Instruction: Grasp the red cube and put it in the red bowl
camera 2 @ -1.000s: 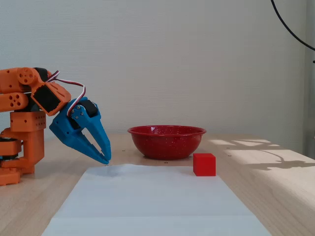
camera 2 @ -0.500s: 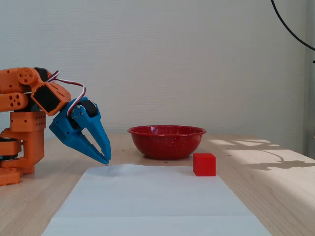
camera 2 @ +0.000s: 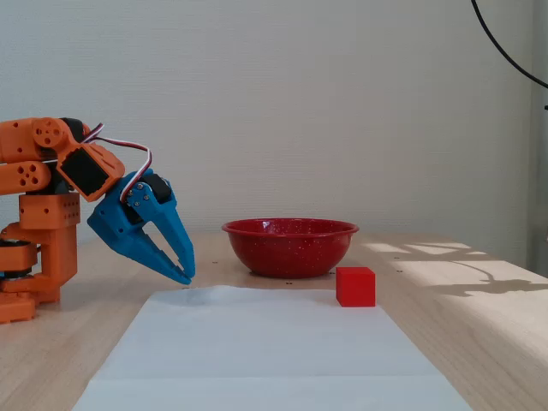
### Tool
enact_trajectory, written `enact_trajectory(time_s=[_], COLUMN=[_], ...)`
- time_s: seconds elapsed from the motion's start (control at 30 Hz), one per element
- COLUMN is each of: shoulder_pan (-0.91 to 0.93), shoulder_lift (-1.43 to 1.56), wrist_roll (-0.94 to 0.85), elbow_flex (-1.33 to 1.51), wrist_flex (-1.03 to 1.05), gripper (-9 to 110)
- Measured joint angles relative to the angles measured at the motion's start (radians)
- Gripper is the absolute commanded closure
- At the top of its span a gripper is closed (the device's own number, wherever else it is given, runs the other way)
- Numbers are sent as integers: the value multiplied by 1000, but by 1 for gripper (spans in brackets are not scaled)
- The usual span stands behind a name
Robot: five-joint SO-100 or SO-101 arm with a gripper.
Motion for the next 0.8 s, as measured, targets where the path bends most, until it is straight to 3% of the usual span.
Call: enact_trajectory(time_s=[0.6,0.8], shoulder_pan=[-5,21], shoulder_lift=[0,-127], wrist_roll=[-3,75], elbow_flex=[0,-86], wrist_flex=[-2,11], gripper=[101,101])
